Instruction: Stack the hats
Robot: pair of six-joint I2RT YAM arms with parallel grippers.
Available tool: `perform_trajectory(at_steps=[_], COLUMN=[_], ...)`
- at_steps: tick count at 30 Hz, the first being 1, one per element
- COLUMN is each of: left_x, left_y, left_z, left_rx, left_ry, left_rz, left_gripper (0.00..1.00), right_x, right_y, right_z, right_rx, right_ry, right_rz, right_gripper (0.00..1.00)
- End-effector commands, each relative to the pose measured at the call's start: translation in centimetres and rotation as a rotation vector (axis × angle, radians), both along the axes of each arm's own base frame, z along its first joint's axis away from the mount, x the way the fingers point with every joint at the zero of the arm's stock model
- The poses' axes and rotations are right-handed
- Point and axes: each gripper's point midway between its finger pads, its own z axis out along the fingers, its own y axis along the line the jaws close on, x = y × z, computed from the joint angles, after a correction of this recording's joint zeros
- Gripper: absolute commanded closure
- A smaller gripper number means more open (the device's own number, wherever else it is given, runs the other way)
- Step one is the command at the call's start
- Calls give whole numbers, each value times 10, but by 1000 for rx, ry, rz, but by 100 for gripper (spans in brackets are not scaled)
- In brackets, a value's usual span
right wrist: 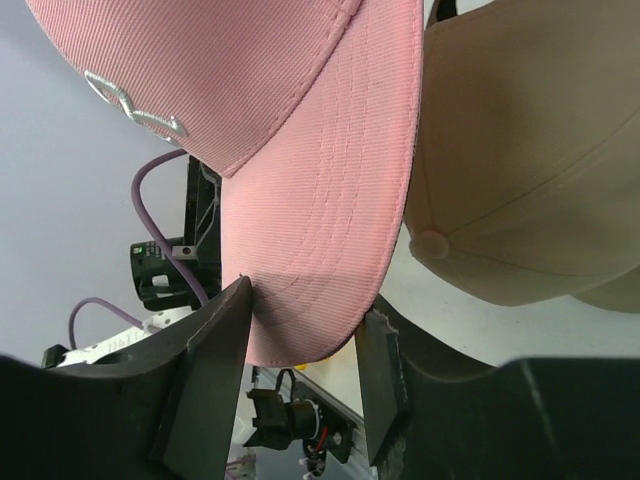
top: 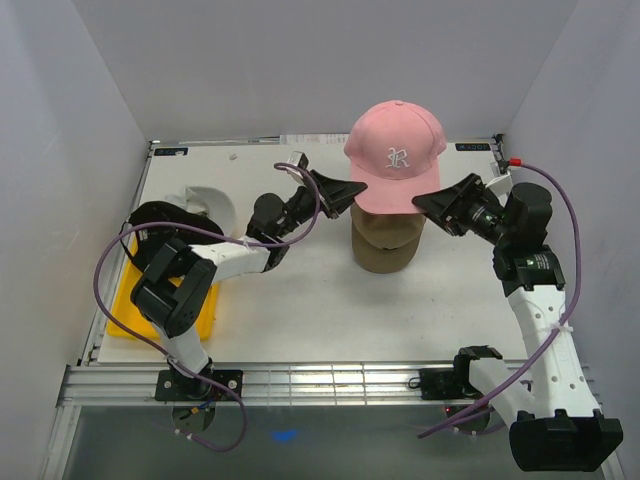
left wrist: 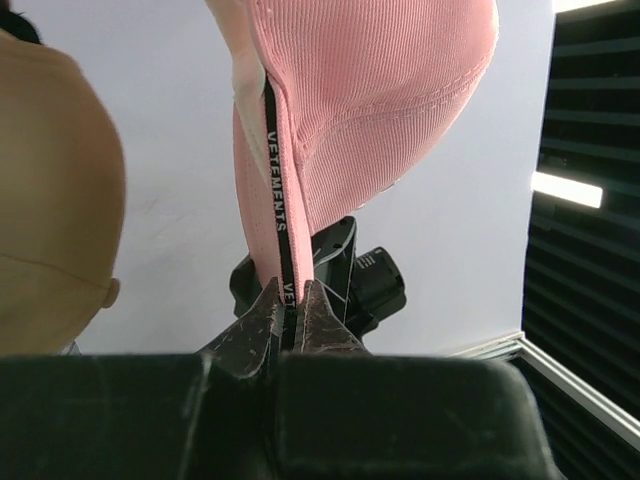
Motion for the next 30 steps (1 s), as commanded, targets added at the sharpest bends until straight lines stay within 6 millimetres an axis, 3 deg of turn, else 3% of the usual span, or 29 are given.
perform_trajectory(at_steps=[1,11,20,30], left_x=[-27,-37,-52,-62], left_y=[-23,-30,-37,-30], left_z=[-19,-47,-61,-78], left_rx=[78,143,182,215], left_ry=[15,44,42,63], left_rz=[-143,-180,-212,-211], left_gripper=[100,100,100,100], right_x=[-7,-18,-26,-31], right_y=[2,-2,-5,-7], right_z=[-15,-49,-60,-79], right_rx=[-104,-146,-179,-199], right_ry=[-56,-20,-11,12], right_rz=[52,55,54,52], right_gripper=[60,62,62,62])
